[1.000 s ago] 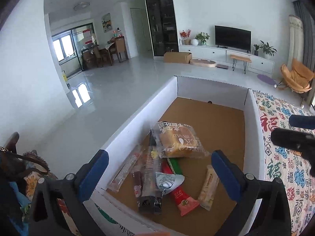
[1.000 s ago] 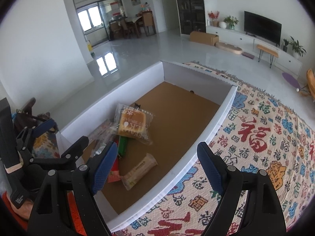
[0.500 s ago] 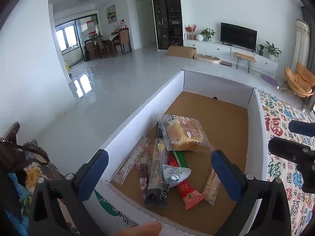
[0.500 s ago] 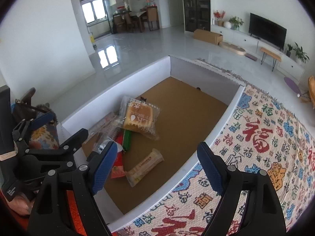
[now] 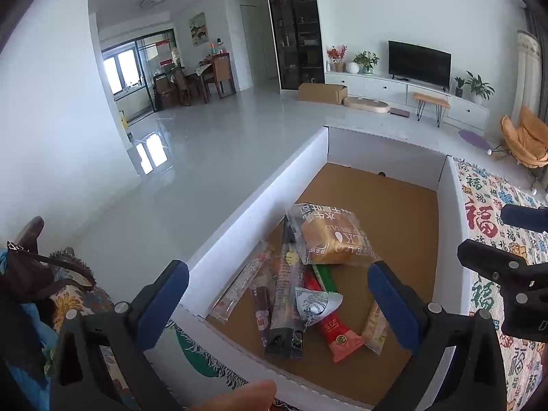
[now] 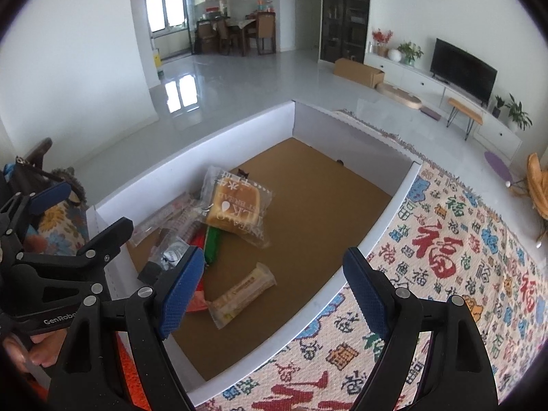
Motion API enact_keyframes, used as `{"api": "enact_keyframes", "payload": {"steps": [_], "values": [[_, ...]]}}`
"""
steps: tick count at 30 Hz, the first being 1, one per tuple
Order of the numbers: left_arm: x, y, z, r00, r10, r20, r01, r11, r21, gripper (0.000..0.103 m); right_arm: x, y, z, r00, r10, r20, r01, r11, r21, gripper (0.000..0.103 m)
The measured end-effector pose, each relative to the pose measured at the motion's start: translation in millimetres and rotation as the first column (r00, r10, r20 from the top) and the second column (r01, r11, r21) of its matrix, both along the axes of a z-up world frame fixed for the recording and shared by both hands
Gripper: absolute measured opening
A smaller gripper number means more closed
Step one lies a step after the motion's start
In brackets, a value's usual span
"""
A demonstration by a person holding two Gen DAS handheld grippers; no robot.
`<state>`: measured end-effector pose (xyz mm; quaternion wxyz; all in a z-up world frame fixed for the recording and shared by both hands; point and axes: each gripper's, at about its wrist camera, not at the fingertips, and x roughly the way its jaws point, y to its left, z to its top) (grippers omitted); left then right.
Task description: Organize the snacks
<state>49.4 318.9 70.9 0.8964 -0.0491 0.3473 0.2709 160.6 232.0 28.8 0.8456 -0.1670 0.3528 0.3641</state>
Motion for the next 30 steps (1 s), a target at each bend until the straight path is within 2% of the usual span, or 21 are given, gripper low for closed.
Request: {"api": "enact_keyframes", "payload": {"steps": [14,30], "values": [[-0.2,0.7,1.7,1.000,0.007,0.000,-0.007,1.000,0.006,0.103,-2.2,0.5,8.8,0.999,-0.008,0.036,0.008,1.000,0.008,0.086],[1.1,1.4,-1.6,1.000,0.004,-0.011,-0.003,1.000,0.014,0.103,2.1,3.2,2.4,1.000,-0.008,0.020,0.008,1.000,0.005,0.086]]}}
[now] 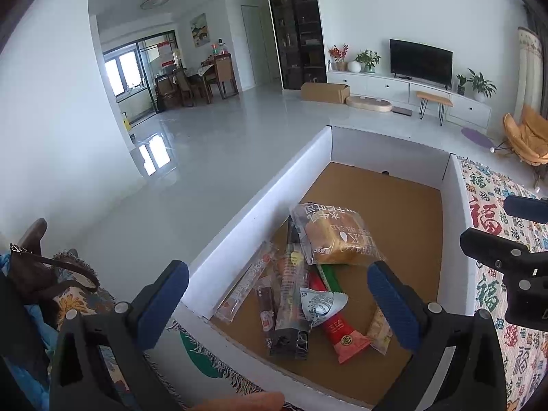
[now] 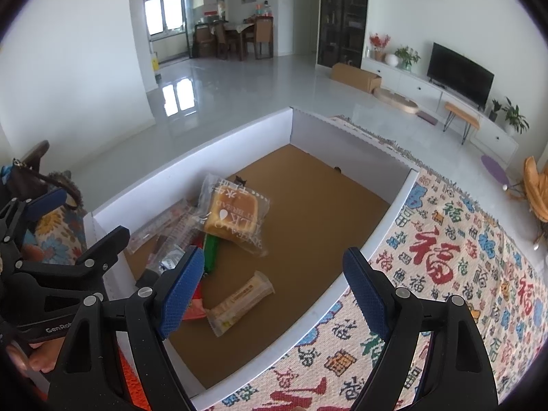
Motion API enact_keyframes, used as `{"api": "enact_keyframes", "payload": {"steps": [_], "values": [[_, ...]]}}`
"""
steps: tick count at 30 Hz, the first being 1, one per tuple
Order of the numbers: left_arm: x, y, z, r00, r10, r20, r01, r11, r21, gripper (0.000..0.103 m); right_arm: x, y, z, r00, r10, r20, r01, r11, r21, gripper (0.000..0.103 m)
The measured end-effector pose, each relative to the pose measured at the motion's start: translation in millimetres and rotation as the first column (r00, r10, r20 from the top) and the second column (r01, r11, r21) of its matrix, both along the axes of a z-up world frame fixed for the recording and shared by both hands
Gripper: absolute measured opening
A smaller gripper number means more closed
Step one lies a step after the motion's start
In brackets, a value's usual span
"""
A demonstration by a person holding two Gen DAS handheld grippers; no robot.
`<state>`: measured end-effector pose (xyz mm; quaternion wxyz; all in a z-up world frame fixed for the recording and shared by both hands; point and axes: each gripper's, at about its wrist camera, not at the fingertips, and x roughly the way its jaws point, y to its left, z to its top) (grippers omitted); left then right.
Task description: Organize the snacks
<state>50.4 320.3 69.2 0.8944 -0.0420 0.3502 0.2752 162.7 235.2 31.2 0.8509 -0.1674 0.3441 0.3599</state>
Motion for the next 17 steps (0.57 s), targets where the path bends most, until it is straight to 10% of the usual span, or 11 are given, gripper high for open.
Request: {"api": "enact_keyframes", "payload": {"steps": [17], "values": [[-2.3,0.6,-2.0,1.000,-0.008,0.005,0.008,1.000,-0.025,0.103,0.0,-0.4,-0.5,1.000,0.000,0.007,0.000,1.000,-0.002,0.086]]}}
